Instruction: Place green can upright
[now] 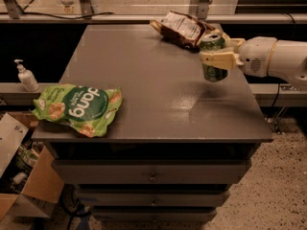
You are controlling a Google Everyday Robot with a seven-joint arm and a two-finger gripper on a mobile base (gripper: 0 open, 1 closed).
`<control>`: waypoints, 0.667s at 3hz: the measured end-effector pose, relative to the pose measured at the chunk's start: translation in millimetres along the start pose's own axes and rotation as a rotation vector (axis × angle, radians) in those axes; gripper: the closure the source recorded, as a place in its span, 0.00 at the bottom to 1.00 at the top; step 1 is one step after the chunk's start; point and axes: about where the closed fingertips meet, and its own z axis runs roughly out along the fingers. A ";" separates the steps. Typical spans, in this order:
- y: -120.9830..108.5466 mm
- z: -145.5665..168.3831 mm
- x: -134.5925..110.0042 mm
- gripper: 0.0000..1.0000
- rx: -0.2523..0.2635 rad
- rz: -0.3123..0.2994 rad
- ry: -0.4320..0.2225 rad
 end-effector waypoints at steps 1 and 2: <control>0.0 0.1 0.0 1.00 0.000 0.000 -0.001; -1.2 3.3 -1.8 1.00 -0.008 0.026 -0.030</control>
Offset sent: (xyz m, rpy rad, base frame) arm 0.0070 -0.0019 0.0026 0.0923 0.0054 -0.0027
